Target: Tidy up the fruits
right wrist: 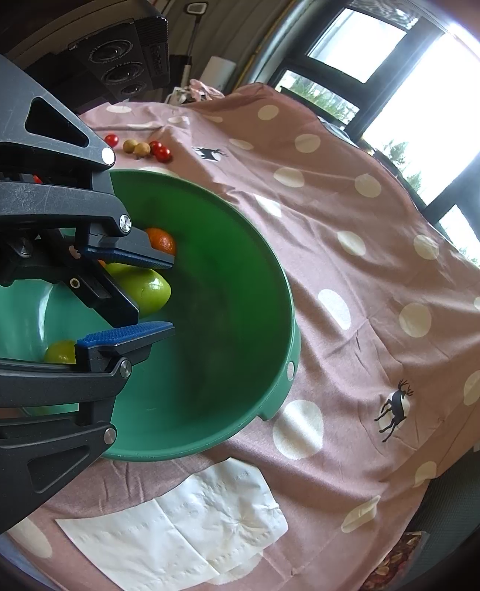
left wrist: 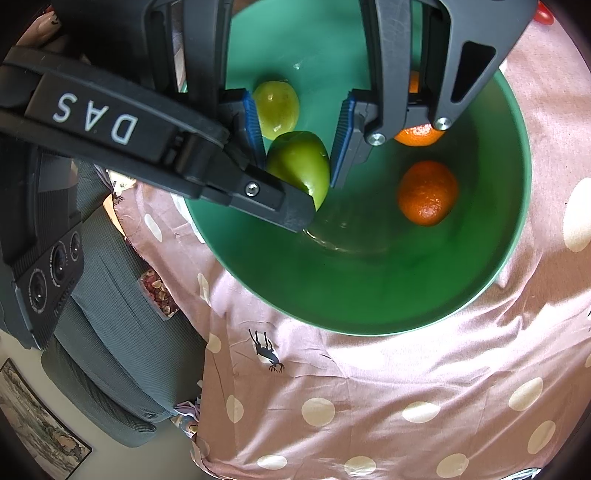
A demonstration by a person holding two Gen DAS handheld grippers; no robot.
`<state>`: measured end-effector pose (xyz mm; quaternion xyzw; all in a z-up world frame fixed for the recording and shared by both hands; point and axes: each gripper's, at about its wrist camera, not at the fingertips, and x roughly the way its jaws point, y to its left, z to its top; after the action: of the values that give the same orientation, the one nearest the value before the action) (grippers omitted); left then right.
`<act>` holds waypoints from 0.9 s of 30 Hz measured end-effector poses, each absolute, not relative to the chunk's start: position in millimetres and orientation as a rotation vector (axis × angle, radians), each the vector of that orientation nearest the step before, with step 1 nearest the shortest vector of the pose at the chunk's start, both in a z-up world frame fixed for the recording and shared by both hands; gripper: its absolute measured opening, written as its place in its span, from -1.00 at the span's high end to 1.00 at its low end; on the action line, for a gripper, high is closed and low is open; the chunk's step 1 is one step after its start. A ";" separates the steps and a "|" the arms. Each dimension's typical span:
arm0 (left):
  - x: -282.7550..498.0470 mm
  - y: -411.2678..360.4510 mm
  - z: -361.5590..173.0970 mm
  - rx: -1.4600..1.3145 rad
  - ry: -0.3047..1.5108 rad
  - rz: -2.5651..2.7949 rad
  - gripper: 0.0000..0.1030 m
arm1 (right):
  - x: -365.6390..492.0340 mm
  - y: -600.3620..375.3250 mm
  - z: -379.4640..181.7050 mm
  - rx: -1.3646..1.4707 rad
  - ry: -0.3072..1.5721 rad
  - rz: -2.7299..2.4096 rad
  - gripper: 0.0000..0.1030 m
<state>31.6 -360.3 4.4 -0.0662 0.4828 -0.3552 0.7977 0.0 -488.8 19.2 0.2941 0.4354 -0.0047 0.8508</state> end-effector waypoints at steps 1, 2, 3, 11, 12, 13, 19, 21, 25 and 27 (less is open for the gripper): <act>31.6 -360.2 4.3 -0.142 1.037 -0.763 0.37 | -0.2 -489.1 19.0 0.619 0.917 -0.011 0.35; 31.4 -360.4 4.3 -0.141 1.037 -0.762 0.37 | -0.4 -489.2 18.9 0.619 0.917 -0.012 0.35; 31.3 -360.4 4.3 -0.140 1.037 -0.762 0.37 | -0.5 -489.5 18.7 0.619 0.918 -0.014 0.35; 31.6 -355.8 4.7 -0.167 1.045 -0.769 0.32 | -0.1 -487.1 20.1 0.613 0.922 -0.021 0.35; 30.6 -354.4 6.6 -0.167 1.042 -0.768 0.31 | -0.8 -487.2 20.8 0.615 0.920 -0.020 0.35; 29.4 -353.1 9.0 -0.168 1.038 -0.767 0.29 | -2.1 -487.6 21.8 0.621 0.916 -0.014 0.35; 15.7 -331.0 34.4 -0.194 0.963 -0.769 0.09 | -14.5 -492.6 36.9 0.628 0.834 -0.037 0.35; 10.1 -316.6 45.3 -0.203 0.930 -0.762 0.01 | -17.9 -492.3 43.3 0.631 0.806 -0.032 0.36; -3.5 -271.1 57.8 -0.216 0.872 -0.709 -0.12 | -21.5 -482.8 53.8 0.607 0.781 -0.006 0.36; -5.5 -245.0 56.6 -0.212 0.874 -0.650 -0.14 | -22.1 -472.1 61.2 0.572 0.769 0.019 0.36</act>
<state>-5.5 -245.0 56.6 -0.1008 0.4148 -0.3086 0.8500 -22.1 -472.1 61.2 0.2751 0.3698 0.0092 0.8874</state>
